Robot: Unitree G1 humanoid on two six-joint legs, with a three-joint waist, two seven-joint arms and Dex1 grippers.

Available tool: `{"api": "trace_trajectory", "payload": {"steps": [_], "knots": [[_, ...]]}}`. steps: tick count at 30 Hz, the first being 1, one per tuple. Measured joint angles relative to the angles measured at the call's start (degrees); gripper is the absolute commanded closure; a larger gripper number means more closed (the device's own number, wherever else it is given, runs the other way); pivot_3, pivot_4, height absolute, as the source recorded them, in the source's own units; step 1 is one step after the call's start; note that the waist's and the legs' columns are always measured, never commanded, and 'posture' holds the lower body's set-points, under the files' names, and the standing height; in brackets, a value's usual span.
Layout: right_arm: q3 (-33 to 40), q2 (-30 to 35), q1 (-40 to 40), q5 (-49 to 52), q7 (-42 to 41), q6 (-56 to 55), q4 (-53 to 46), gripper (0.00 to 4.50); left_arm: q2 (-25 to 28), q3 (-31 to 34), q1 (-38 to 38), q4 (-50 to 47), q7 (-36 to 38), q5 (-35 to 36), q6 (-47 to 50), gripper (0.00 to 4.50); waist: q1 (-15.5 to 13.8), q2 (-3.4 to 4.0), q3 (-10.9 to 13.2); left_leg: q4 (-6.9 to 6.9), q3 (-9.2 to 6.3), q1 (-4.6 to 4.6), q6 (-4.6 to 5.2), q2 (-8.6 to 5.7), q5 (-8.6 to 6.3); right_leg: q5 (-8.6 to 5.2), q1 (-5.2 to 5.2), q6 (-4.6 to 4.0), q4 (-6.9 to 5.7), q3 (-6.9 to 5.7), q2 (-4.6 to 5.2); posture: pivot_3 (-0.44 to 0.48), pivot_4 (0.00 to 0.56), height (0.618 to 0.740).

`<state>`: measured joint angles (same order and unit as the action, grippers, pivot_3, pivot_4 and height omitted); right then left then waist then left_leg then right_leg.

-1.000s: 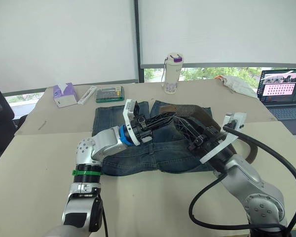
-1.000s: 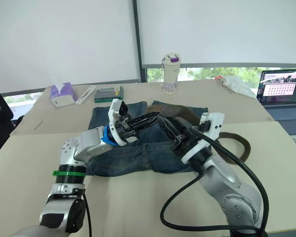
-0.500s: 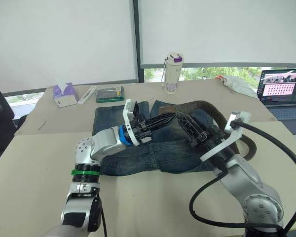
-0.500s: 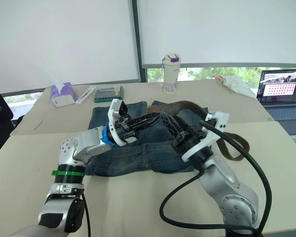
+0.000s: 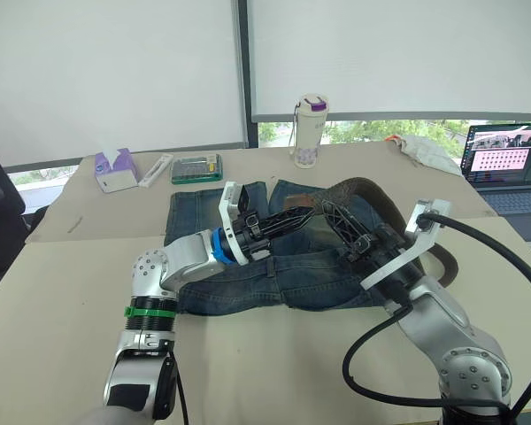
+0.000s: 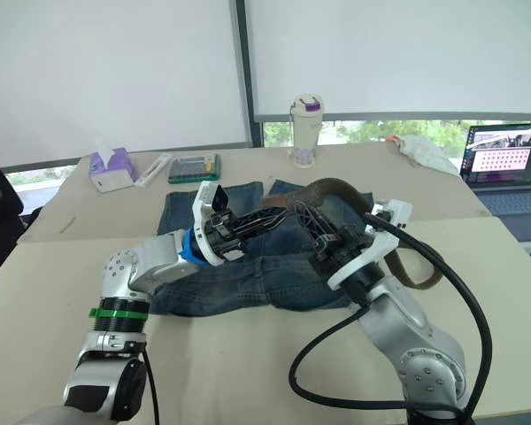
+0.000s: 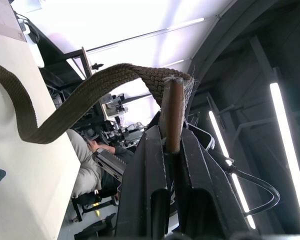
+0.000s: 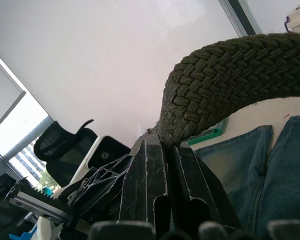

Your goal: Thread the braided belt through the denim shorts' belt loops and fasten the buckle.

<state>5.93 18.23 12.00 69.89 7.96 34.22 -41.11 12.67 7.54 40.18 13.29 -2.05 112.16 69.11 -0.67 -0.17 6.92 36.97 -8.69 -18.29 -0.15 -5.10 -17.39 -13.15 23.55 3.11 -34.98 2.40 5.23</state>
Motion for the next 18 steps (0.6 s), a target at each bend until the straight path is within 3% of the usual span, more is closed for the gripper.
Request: {"api": "trace_trajectory", "payload": {"steps": [18], "knots": [[-0.5, 3.5, 0.1, 0.5, 0.1, 0.9, 0.1, 4.46, 2.5, -2.3, -0.3, 0.0, 3.9, -2.1, -0.3, 4.50, 0.0, 0.00, 0.0, -0.03, 0.00, -0.02, -0.01, -0.01, 0.01, 0.00, 0.04, 0.00, 0.00, 0.00, -0.01, 0.000, 0.150, 0.740]]}}
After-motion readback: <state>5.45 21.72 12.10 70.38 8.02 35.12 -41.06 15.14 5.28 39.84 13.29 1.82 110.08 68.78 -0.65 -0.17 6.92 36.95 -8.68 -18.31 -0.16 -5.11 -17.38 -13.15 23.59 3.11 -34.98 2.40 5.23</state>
